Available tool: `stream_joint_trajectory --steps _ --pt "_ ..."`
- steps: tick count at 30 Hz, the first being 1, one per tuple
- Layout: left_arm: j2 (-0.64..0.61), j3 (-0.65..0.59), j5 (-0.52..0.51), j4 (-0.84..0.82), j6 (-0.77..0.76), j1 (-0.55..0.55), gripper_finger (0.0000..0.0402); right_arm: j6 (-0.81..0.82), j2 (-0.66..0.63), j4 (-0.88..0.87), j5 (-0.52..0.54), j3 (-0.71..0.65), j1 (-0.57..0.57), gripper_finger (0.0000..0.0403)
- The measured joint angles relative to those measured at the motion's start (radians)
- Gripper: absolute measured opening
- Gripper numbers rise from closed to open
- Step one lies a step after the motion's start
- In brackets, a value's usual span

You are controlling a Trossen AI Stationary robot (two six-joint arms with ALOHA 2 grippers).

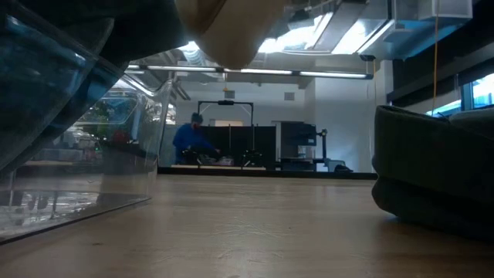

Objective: Pick & Place hat
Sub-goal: Put the left brown cap into the left transparent bin

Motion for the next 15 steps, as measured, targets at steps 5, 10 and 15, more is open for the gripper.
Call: stream_joint_trajectory --steps 5,10,15 --pt "0.0 0.0 -0.013 -0.02 -0.001 0.0 0.016 -0.004 0.0 0.0 0.007 0.0 0.0 0.0006" --pt "0.0 0.0 -0.014 -0.021 -0.001 0.0 0.0138 -0.003 0.0 0.0 0.007 0.0 0.0 0.0006" --pt "0.0 0.0 -0.015 -0.029 0.007 0.0 0.0123 -0.003 0.0 0.0 0.009 0.0 0.0 0.0006"
